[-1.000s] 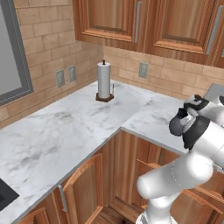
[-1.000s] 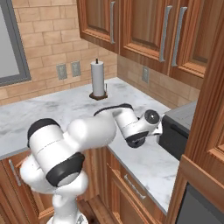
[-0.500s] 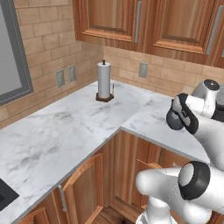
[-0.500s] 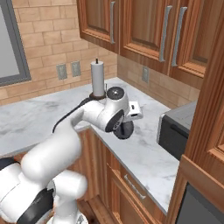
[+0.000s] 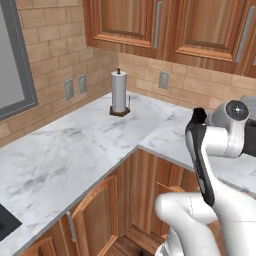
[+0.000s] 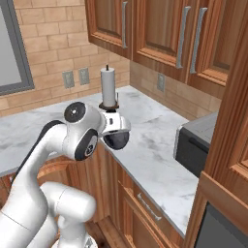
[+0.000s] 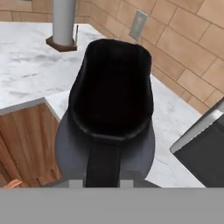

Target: Move the bread and lobster from the second highest shelf to the top shelf to make space. Then, place the pitcher from the counter on the cleared second highest shelf.

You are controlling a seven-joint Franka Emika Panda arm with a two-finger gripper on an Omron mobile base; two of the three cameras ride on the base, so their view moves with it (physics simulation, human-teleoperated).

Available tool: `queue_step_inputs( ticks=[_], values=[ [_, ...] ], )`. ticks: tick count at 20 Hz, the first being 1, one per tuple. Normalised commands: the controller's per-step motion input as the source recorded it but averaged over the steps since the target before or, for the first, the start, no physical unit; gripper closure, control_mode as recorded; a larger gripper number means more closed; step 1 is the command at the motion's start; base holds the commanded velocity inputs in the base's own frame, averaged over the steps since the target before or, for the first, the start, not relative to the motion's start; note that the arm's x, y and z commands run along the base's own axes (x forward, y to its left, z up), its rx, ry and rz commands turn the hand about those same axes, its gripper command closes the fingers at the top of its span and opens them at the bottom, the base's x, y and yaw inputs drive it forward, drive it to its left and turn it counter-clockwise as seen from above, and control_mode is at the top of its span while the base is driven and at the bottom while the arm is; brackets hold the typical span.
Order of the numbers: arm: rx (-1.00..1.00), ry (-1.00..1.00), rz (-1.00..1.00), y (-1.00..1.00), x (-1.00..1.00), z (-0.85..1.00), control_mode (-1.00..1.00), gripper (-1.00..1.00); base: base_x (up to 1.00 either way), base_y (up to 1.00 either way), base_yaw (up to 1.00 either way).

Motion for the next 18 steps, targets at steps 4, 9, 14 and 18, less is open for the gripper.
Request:
queue_step_inputs(
  ticks=[4,9,14,18],
  values=[
    [0.11,0.03,0.0,0.62,-0.37,1.0,-1.0,1.0,0.0,0.0,0.0],
    [0.14,0.1,0.07,0.48,-0.6,0.87,-1.0,1.0,0.0,0.0,0.0],
    [0.12,0.03,0.11,0.15,-0.86,0.37,-1.0,1.0,0.0,0.0,0.0],
    [0.01,0.0,0.07,0.17,-0.39,0.05,-1.0,1.0,0.0,0.0,0.0]
  ],
)
